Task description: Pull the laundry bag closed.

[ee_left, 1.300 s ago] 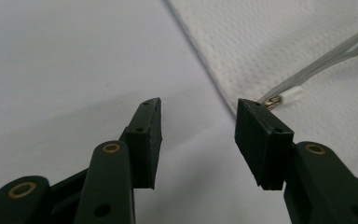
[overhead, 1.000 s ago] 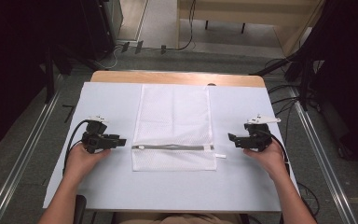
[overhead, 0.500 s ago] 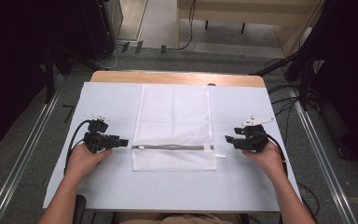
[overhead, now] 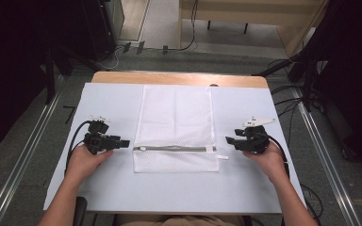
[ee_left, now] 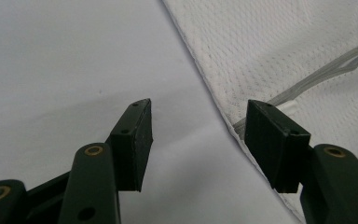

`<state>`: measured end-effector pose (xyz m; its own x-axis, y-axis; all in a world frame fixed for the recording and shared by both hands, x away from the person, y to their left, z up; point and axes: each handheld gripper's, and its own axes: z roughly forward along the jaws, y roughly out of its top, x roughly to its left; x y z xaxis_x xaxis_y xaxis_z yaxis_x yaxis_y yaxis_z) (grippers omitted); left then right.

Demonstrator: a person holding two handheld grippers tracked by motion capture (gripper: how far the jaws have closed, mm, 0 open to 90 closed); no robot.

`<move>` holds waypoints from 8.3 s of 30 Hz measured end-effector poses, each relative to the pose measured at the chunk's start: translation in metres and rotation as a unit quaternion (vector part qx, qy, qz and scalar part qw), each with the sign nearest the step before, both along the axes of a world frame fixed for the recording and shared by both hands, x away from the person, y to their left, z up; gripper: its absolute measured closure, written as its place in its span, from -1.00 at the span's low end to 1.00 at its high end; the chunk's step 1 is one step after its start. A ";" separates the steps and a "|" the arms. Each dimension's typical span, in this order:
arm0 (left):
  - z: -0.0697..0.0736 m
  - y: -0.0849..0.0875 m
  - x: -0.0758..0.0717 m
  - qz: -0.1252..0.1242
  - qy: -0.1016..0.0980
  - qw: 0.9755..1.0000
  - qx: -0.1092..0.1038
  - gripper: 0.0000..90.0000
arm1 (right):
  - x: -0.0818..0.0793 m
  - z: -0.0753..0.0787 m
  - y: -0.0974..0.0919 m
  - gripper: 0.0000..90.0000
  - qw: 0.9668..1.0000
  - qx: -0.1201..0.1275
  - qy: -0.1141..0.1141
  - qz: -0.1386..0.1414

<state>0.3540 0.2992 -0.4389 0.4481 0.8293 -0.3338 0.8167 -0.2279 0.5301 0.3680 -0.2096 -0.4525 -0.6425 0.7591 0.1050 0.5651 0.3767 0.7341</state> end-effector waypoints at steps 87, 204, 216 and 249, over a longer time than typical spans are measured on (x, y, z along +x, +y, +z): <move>0.011 0.005 -0.018 -0.011 -0.011 1.000 0.004 -0.05 | -0.015 0.038 0.107 0.31 0.993 -0.003 -0.005 0.116; 0.008 0.006 -0.010 -0.024 -0.016 0.999 -0.015 -0.04 | 0.002 -0.002 0.278 0.94 0.971 0.009 0.046 0.235; 0.008 -0.008 -0.012 -0.063 -0.017 0.997 -0.031 -0.04 | 0.006 0.014 0.269 0.94 0.971 0.023 0.044 0.234; 0.001 -0.031 -0.006 -0.111 -0.012 0.992 -0.059 0.65 | 0.006 0.030 0.262 0.94 0.965 0.027 0.042 0.259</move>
<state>0.3484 0.2685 -0.4375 0.6241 0.6652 -0.4099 0.7400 -0.3348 0.5833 0.3741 0.0521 -0.4222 -0.9217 0.3303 0.2033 0.3693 0.5873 0.7202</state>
